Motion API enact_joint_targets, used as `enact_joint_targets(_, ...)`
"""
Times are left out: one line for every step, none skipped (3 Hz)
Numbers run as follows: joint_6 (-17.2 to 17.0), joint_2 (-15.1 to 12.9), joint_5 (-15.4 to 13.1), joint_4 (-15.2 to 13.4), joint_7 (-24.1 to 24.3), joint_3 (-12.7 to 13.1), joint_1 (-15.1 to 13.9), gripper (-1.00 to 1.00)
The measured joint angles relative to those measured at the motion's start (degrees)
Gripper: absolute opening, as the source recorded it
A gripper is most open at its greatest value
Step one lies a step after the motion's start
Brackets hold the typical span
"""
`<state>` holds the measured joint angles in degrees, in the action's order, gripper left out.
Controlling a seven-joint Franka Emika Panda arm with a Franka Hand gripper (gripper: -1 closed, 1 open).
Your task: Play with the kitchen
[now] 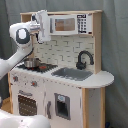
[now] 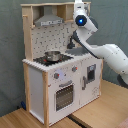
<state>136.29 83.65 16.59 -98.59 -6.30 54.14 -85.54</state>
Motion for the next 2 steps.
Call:
enact_joint_targets(-3.3, 0.4, 0.0, -3.9, 0.1, -1.8, 2.1, -1.00)
enact_joint_targets(-3.2, 1.3, -0.2, -9.2, 0.0, -2.3, 5.8, -1.00)
